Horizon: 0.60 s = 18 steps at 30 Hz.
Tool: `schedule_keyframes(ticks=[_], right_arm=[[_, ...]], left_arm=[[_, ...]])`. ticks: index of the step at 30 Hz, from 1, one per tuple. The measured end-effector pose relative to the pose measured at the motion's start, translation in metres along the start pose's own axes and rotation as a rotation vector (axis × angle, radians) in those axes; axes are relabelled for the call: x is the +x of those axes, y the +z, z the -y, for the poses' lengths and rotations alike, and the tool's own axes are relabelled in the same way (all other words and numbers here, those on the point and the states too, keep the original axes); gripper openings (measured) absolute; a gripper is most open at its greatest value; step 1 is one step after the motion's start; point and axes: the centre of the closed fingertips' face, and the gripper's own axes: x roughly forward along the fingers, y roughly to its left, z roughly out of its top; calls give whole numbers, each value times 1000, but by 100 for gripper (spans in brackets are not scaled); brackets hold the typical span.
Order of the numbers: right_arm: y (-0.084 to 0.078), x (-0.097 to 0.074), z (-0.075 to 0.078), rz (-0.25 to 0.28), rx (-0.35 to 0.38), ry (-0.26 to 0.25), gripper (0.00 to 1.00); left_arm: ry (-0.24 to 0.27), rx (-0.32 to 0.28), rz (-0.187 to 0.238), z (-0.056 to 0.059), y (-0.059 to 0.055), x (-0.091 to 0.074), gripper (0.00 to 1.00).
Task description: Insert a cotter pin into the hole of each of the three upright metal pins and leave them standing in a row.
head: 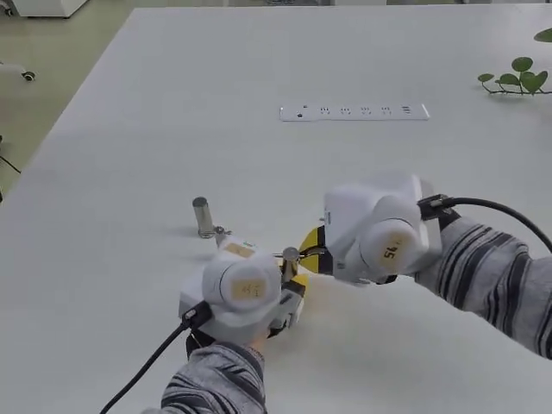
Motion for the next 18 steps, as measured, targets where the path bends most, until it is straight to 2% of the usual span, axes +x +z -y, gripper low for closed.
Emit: schedule_keyframes(ticks=[2,3,7,10,15,18], right_arm=[[0,0,0,5,28,7,5],[0,1,0,11,65,14,6],[7,1,0,57,164,39,8],[8,2,2,67,208,51,10],[10,8,3,74,274,79,11],[10,12,1,73,303,98,11]], left_arm=[[-10,13,-5,0,0,-4,24],[-11,19,-10,0,-1,-6,26],[-26,33,-18,1,-3,-15,34],[-43,47,-21,4,-4,-24,39],[-65,68,-5,7,-1,-38,47],[-76,57,10,7,3,-45,53]])
